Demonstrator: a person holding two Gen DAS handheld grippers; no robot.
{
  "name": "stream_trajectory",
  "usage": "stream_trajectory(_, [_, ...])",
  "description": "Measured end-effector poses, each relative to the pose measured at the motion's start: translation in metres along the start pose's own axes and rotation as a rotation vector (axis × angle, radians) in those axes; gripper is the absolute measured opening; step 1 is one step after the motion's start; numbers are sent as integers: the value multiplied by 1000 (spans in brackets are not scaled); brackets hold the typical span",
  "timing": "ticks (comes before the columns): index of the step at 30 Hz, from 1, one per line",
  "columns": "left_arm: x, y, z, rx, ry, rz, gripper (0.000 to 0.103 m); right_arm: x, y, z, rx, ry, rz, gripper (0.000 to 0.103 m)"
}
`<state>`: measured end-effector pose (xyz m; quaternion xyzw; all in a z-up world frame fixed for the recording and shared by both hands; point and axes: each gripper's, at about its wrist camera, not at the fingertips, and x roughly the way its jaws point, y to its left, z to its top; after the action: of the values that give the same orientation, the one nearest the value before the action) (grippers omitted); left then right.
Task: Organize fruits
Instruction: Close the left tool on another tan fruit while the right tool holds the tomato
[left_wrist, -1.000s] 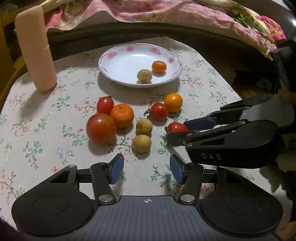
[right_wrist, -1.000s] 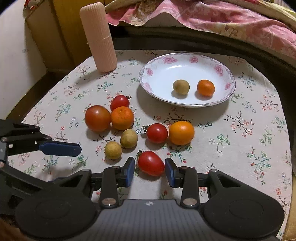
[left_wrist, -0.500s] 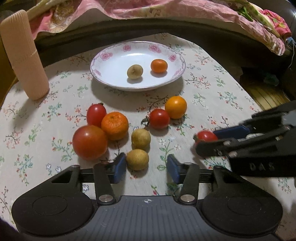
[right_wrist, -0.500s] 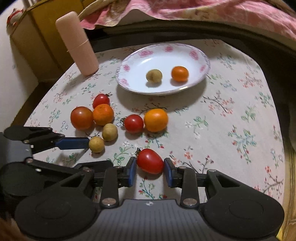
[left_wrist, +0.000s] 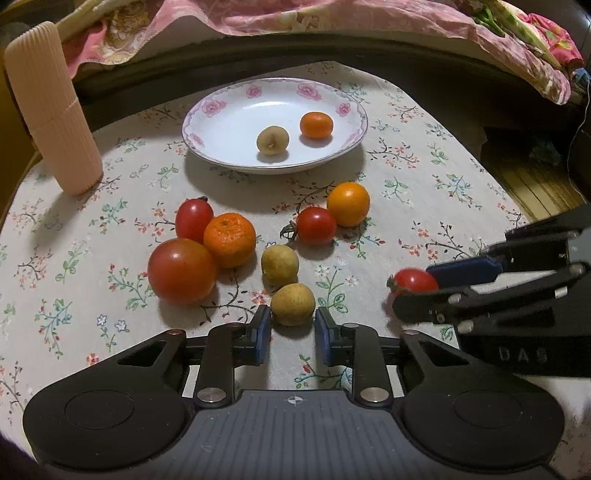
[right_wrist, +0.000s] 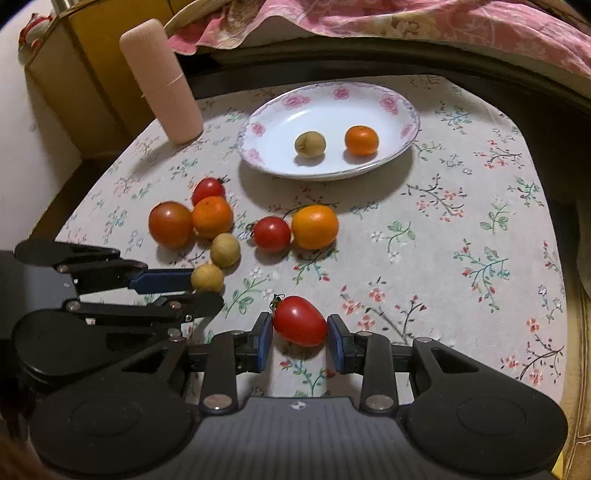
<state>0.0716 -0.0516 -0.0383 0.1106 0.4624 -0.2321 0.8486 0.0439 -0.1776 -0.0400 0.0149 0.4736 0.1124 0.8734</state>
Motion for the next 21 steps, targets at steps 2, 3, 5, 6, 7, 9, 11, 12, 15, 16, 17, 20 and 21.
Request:
stream_trajectory(2, [1, -1, 0, -2, -5, -3, 40, -1, 1, -3, 0, 2, -1, 35])
stream_trajectory(3, [2, -1, 0, -1, -7, -2, 42, -1, 1, -3, 3, 4, 3, 35])
stream_trajectory(5, [3, -2, 1, 1, -10, 3, 51, -2, 1, -4, 3, 2, 2, 35])
stream_trajectory(6, [4, -3, 1, -1, -11, 2, 51, -2, 1, -4, 4, 2, 1, 35])
stream_trajectory(7, [4, -3, 1, -1, -13, 3, 52, -2, 0, -4, 8, 4, 4, 35])
stream_trajectory(9, [4, -4, 2, 7, -12, 5, 52, -2, -2, -3, 18, 1, 3, 35])
stream_trajectory(11, [4, -4, 1, 13, -10, 5, 49, -2, -4, -3, 23, 3, 8, 35])
stream_trajectory(12, [4, -5, 1, 17, -10, 3, 48, -2, -4, -3, 26, 3, 10, 35])
stream_trajectory(15, [4, -6, 2, 23, -10, -1, 44, -2, -3, -3, 26, 1, 10, 35])
stream_trajectory(16, [4, -6, 2, 28, -11, 1, 43, -1, -3, -3, 28, 3, 12, 35])
stream_trajectory(17, [4, -6, 2, 31, -13, 3, 43, -1, -4, -3, 31, 3, 12, 35])
stream_trajectory(20, [5, -6, 2, 32, -17, 4, 44, -1, -3, -4, 32, -3, 11, 35])
stream_trajectory(21, [5, -6, 2, 34, -19, 5, 44, -1, -3, -4, 32, -4, 10, 35])
